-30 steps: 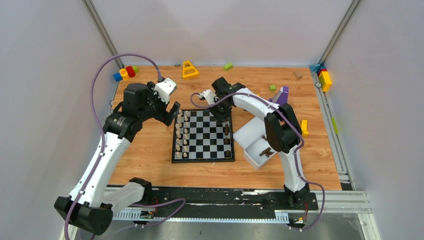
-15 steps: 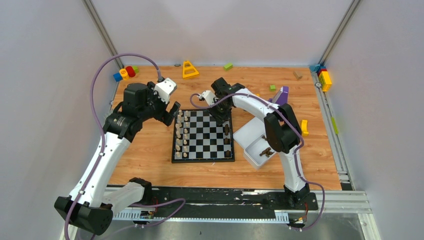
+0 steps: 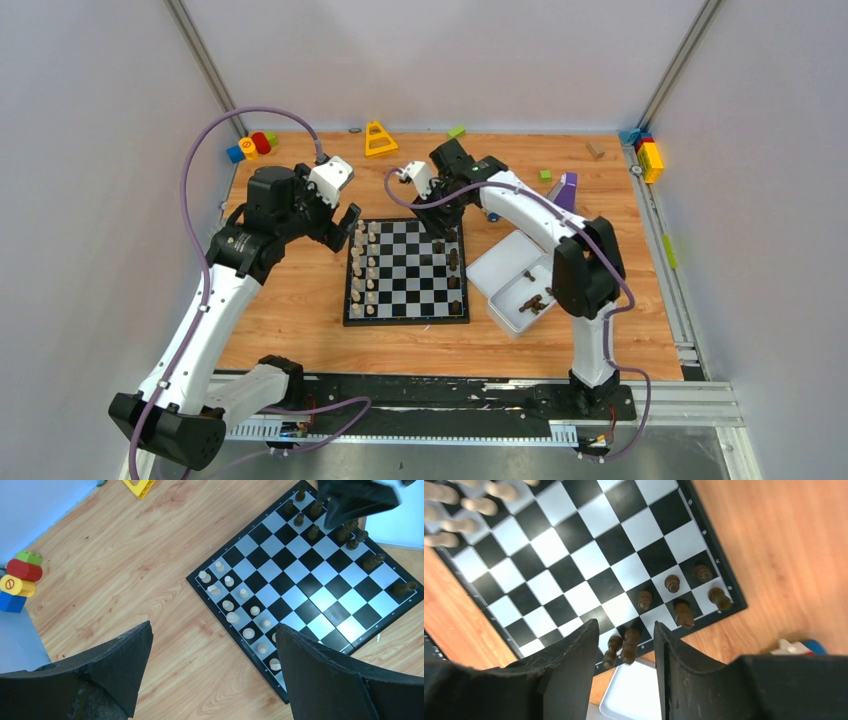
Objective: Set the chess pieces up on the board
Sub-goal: Place the chess piece on the chessboard, then pick up the chess piece from the storage box.
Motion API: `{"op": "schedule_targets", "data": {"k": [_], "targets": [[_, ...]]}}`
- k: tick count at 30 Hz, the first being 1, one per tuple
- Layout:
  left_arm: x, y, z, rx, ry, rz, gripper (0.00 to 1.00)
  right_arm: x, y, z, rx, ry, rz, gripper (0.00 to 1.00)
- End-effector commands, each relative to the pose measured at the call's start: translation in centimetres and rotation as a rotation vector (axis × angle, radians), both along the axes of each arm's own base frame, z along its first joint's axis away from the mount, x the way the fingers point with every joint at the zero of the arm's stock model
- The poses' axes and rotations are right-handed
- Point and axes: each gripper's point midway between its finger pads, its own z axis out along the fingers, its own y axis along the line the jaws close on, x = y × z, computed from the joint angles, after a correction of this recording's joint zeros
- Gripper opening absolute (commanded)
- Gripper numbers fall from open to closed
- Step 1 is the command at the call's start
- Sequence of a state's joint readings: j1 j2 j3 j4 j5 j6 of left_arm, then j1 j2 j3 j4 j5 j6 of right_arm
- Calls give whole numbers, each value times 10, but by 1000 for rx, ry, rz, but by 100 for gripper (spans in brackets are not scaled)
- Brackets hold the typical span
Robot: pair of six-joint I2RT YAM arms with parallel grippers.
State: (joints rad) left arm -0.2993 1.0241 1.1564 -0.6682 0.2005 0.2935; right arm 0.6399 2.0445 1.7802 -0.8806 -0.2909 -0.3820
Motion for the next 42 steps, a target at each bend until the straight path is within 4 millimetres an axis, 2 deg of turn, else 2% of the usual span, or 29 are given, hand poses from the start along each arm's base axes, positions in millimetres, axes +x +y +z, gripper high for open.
{"op": "schedule_targets", "data": {"k": [1,4,7,15,19,22,27,33,42], "targets": [[4,0,8,-11,-39,-7,100,-5,-4,85,168,-139,-10,46],[3,-2,8,-12,-38,-20,100,-11,-34,92,175,-159,-57,46],[2,-5,7,-16,-31,-37,100,-19,-74,88,174,-155,-122,46],[-2,-11,8,-36,-25,-70,100,-54,-183,53,151,-131,-302,47],[-2,-11,5,-34,-22,-70,100,-74,-214,24,123,-89,-352,47],[-1,-11,2,-31,-22,-69,100,-81,-228,2,98,-65,-367,46],[1,-10,-1,-24,-20,-69,100,-73,-240,-23,76,-80,-370,44],[3,-8,-5,-8,-21,-59,100,-60,-241,-41,70,-131,-331,41],[5,-5,-7,5,-25,-47,100,-57,-237,-66,81,-124,-267,40]]}}
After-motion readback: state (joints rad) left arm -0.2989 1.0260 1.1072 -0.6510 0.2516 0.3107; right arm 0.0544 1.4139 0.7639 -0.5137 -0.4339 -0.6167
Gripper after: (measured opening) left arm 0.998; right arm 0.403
